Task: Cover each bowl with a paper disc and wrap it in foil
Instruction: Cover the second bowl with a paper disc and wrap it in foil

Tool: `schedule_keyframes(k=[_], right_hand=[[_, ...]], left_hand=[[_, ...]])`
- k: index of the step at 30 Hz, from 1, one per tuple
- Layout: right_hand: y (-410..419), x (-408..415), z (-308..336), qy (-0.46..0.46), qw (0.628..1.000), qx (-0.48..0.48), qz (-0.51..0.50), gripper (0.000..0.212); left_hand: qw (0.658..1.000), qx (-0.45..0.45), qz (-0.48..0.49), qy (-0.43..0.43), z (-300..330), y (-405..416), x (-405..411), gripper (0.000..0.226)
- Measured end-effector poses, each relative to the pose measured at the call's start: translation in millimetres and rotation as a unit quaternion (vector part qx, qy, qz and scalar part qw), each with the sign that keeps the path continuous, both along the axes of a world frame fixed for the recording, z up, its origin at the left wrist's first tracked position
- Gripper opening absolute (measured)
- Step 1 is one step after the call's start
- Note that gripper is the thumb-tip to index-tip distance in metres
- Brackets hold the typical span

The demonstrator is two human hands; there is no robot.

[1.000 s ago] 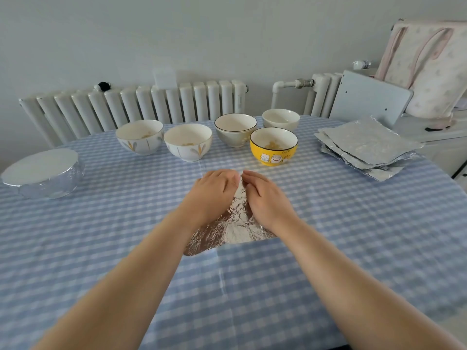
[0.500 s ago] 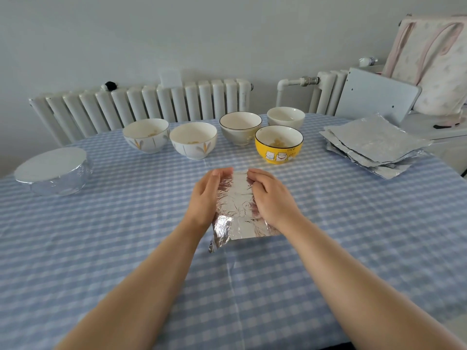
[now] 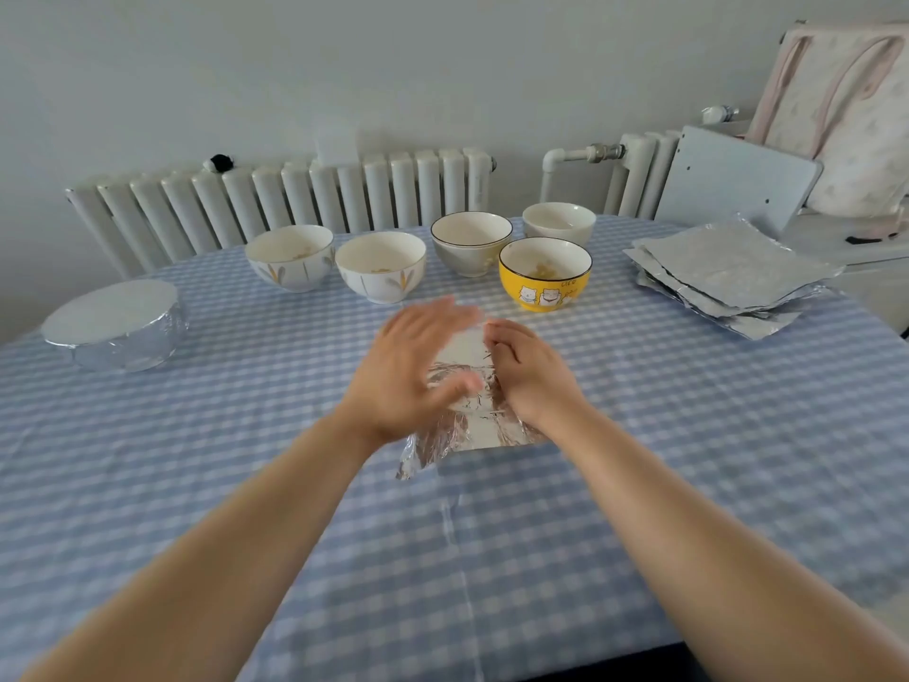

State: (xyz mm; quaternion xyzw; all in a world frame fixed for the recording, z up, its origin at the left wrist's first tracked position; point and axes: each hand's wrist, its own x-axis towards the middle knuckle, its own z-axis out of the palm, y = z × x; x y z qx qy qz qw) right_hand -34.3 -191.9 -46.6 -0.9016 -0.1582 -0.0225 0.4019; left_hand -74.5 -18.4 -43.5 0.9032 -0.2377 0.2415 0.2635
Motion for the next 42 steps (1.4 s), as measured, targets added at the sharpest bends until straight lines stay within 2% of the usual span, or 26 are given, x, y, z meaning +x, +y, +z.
schedule_keyframes(k=[2,3,7,12,16,18,20,21,23,26,28,32,34,38,42], right_hand=[[-1,1,-1,-0.004,1.000,-0.002,0.000,0.042],[-1,1,-1,-0.003,1.000,0.002,0.000,0.042],[-1,3,-4,-0.004,1.000,0.012,-0.007,0.041],[-1,2,-4,-0.003,1.000,0.027,-0.014,0.040],[-1,0,-4,-0.003,0.999,0.031,-0.012,0.041],[-1,-1,-5,-0.007,1.000,0.023,-0.006,0.042],[-1,-1,-6,-0.010,1.000,0.016,-0.002,0.043],[-1,-1,-5,-0.006,1.000,0.021,0.000,0.043],[-1,0,-5,-0.010,1.000,0.019,0.002,0.044],[-1,2,-4,-0.023,1.000,-0.011,0.000,0.044],[-1,1,-4,-0.020,1.000,-0.013,0.008,0.048],[-5,-3,-6,-0.032,0.999,0.036,0.024,0.081],[-10,-4,-12,-0.072,0.995,0.053,0.044,0.094],[-20,-3,-24,-0.208,0.971,-0.026,0.119,0.104],[-28,0,-27,-0.258,0.951,-0.085,0.148,0.106]], left_hand=[[0.995,0.102,-0.019,-0.011,-20,-1,4,0.099],[0.993,0.117,-0.021,-0.021,-29,1,7,0.100],[0.991,0.081,-0.035,-0.100,-42,3,14,0.095],[0.984,0.087,-0.062,-0.142,-45,8,15,0.094],[0.989,0.101,-0.056,-0.090,-48,27,11,0.103],[0.987,0.150,-0.024,-0.051,-47,39,6,0.110],[0.978,0.204,-0.004,-0.044,-38,43,2,0.112],[0.978,0.203,0.000,-0.043,-31,40,0,0.112],[0.990,0.138,0.001,0.007,-16,25,0,0.117],[0.988,0.050,-0.001,0.149,-3,4,6,0.124],[0.979,0.037,0.015,0.199,-2,-4,9,0.118],[0.979,0.089,0.058,0.174,-8,-10,13,0.087],[0.976,0.100,0.069,0.179,-8,-12,13,0.071],[0.971,0.106,0.087,0.196,-3,-14,10,0.062],[0.968,0.120,0.090,0.202,-2,-14,10,0.052]])
